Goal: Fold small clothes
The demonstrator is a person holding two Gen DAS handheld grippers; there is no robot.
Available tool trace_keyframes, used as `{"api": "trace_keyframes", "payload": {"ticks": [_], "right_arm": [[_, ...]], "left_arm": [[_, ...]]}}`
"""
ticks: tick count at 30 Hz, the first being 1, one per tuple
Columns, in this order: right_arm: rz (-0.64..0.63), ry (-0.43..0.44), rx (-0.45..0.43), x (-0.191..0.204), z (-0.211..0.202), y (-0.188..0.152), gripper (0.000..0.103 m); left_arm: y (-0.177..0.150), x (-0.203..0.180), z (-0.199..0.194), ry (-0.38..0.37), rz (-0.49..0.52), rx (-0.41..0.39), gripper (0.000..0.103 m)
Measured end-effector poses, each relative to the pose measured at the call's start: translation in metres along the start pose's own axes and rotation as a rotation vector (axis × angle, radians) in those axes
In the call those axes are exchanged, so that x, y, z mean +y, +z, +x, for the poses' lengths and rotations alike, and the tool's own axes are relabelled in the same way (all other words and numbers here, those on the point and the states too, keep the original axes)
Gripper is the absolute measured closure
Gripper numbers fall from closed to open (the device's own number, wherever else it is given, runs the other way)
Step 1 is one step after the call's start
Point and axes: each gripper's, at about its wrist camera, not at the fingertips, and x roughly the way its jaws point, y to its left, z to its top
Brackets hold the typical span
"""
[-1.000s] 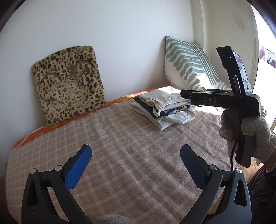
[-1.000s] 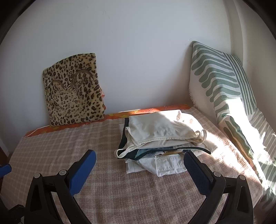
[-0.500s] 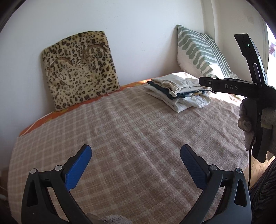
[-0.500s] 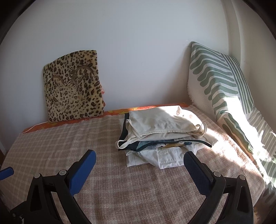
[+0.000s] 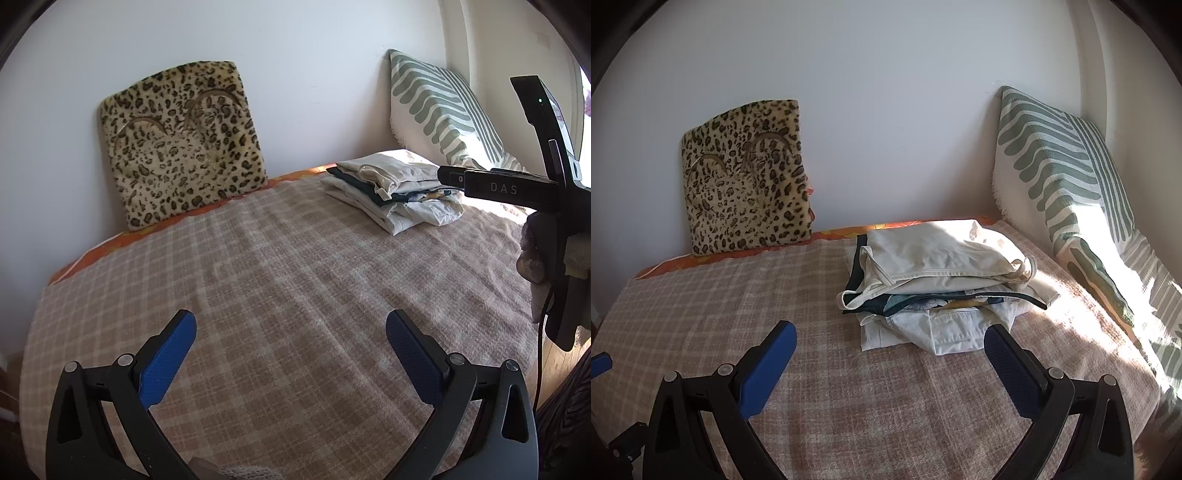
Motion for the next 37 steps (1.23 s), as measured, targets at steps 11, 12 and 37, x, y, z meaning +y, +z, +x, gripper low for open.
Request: {"api": "trace_keyframes", "payload": {"ticks": [11,12,37], "right_arm": [[-0.014,-0.003,0.003,0.0033,0.0008,-0.0028,0.000],[-0.014,-0.003,0.003,0.0034,0.0007,-0.0029,0.000],[-0.011,0.003,0.008,0.0057,0.0012,-0.0040,0.000]], "left_arm": [[-0.0015,0.0009,-0.0011,-0.004,0.000,0.005,0.001],[-0.0015,0.0008,-0.0015,-0.004,0.000,0.004,0.001],[-0.0008,0.0021,-0.0054,-0.003,-0.013,-0.001,0.001]]}}
